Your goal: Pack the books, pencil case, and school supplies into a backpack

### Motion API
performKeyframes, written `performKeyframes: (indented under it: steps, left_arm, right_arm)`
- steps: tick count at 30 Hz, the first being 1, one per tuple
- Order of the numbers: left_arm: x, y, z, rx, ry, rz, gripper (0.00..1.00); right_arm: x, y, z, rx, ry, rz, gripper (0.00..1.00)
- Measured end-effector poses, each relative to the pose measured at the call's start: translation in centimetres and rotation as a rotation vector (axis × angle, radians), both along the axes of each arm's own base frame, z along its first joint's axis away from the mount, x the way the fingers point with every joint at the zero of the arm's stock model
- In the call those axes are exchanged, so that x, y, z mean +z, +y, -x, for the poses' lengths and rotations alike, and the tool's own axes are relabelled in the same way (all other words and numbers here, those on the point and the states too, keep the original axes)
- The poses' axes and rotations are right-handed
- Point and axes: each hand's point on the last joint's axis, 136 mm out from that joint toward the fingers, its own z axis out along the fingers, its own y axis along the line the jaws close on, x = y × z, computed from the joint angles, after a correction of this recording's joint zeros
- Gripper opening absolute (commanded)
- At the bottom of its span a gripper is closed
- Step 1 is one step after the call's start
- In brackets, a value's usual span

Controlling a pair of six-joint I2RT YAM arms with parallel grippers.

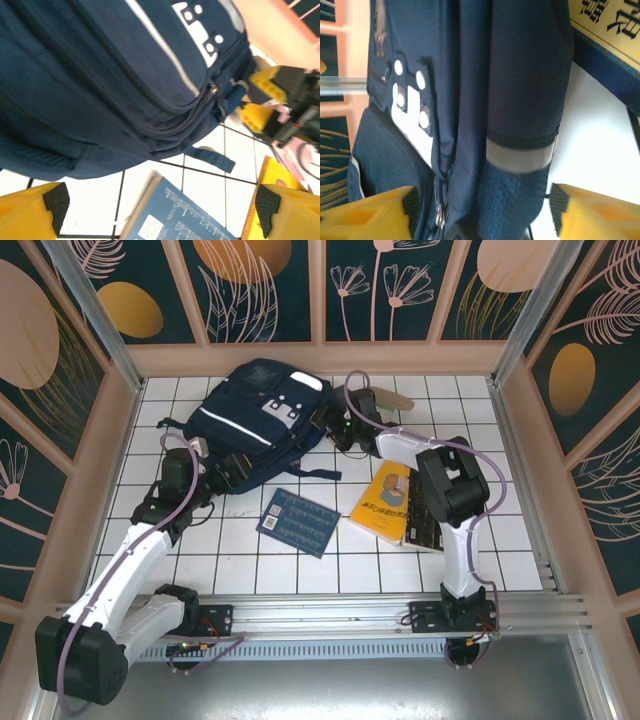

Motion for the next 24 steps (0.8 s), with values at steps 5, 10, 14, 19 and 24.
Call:
performKeyframes:
  steps: [5,10,14,19,24]
  left_arm:
    - [0.3,-0.6,0.4,-0.051,-0.032,0.006,0.97]
    - [-1.6,-1.6,1.5,-0.097,-0.03,0.058,0.93]
    - [-3.6,-2.7,2.7,-0.135,0.009,0.087,0.92]
    - [-2.8,-3.0,2.6,-0.138,-0.022,0.107,0.92]
    - [-2.7,-3.1,2.7,-0.125,-0.038,0.136,0.92]
  right_arm:
    - [-1.9,1.6,0.1,0.018,0.056,-0.023,0.43]
    - [-1.9,2.0,0.1,0.019,0.053,-0.043,0.29]
    - [-2.8,2.2,0.9,-0.004,0.066,-0.075,0.07]
    - [-3.4,3.6,2.5,-0.018,0.1,-0.134,0.0]
    - [-3.0,5.4,3.8,-0.02,0.125,-0.203,0.0]
